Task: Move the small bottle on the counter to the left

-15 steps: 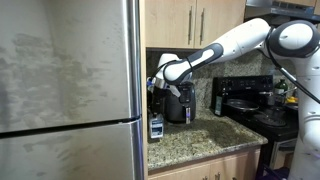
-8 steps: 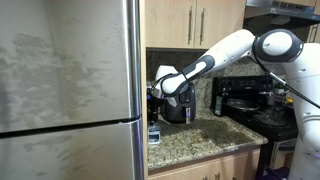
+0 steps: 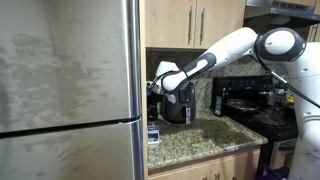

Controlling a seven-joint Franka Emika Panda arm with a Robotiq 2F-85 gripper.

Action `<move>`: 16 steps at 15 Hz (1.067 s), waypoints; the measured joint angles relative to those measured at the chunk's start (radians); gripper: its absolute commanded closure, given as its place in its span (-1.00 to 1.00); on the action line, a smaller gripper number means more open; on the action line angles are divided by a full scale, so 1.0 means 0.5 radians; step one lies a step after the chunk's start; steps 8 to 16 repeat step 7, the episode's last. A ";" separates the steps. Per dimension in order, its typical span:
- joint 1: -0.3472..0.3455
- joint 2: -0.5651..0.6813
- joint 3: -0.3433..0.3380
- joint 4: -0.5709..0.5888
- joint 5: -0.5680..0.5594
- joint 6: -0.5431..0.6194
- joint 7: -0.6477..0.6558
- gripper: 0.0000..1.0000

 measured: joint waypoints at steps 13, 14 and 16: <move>0.018 -0.611 0.005 -0.110 -0.150 -0.375 0.255 -1.00; 0.018 -0.611 0.005 -0.110 -0.150 -0.375 0.255 -1.00; 0.018 -0.611 0.005 -0.110 -0.150 -0.375 0.255 -1.00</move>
